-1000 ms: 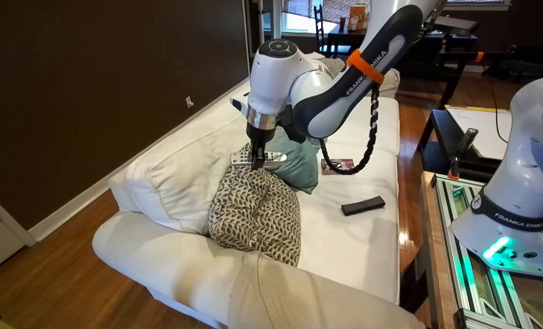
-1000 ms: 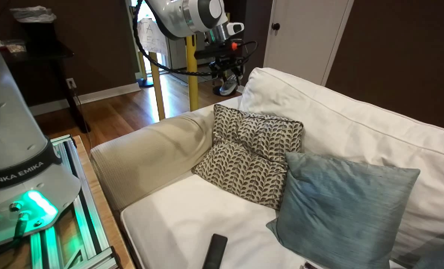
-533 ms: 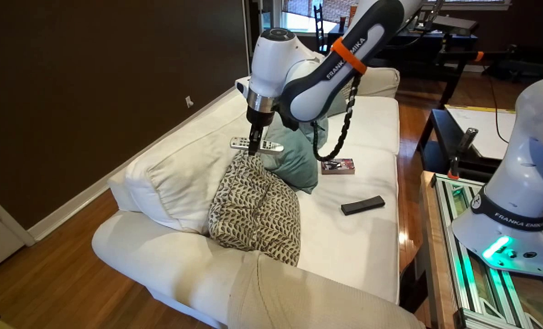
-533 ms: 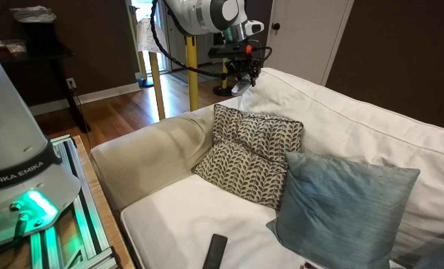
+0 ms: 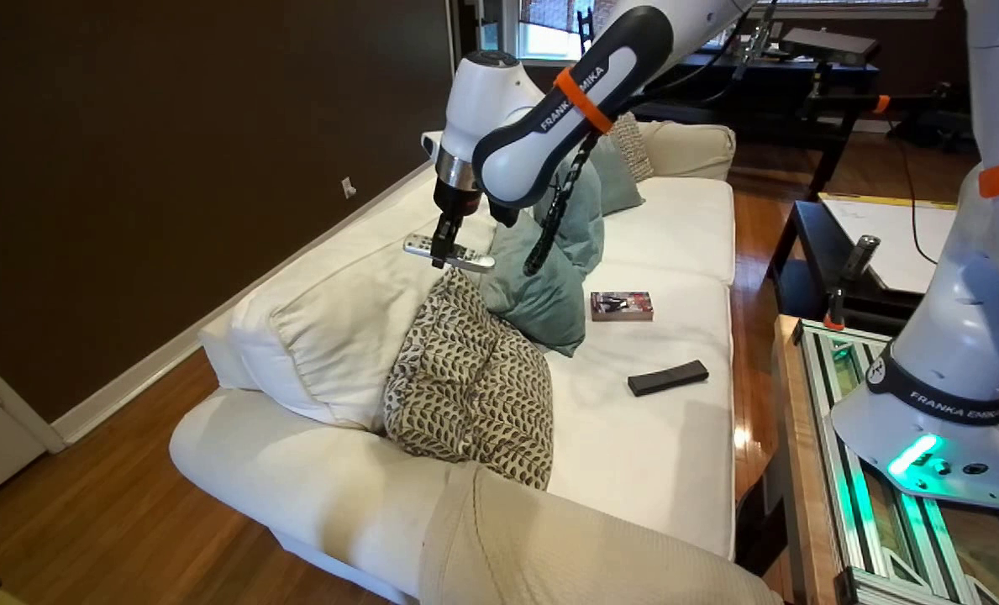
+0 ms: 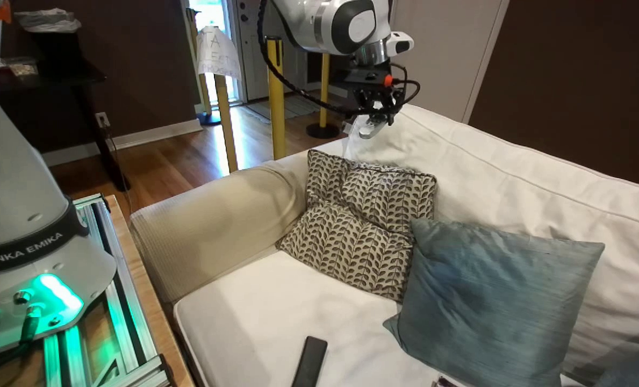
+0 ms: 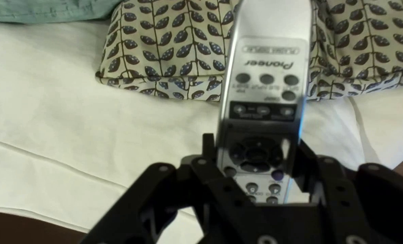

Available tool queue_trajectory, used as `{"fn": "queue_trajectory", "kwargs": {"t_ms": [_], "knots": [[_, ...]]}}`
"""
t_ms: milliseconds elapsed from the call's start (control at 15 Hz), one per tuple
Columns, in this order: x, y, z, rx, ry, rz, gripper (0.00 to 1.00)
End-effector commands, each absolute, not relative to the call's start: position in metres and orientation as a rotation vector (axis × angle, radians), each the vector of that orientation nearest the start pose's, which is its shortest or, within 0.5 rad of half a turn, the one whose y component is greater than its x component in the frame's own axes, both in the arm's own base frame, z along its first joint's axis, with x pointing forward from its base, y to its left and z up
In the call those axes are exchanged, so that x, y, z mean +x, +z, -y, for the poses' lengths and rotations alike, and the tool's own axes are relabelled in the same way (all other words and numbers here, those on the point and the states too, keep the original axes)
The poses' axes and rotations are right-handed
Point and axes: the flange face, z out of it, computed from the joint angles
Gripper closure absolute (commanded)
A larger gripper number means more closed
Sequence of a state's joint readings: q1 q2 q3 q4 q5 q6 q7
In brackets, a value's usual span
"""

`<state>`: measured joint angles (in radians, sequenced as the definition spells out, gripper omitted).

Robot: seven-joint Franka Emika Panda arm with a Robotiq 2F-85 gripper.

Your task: Move the remote from the arm rest to the backrest of the couch

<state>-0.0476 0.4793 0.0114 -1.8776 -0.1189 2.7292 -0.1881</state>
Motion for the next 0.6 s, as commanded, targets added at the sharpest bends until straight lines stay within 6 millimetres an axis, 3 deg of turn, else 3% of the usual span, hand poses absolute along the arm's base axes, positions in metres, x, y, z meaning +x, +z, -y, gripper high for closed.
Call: {"fn": "queue_trajectory", "kwargs": {"t_ms": [0,267,533], "knots": [[0.705,0.287,0.029,-3.160,-0.625,0.410,0.71],[0.736,0.279,0.036,-3.195,-0.674,0.499,0.71],[0.759,0.267,0.039,-3.232,-0.683,0.756,0.71]]}}
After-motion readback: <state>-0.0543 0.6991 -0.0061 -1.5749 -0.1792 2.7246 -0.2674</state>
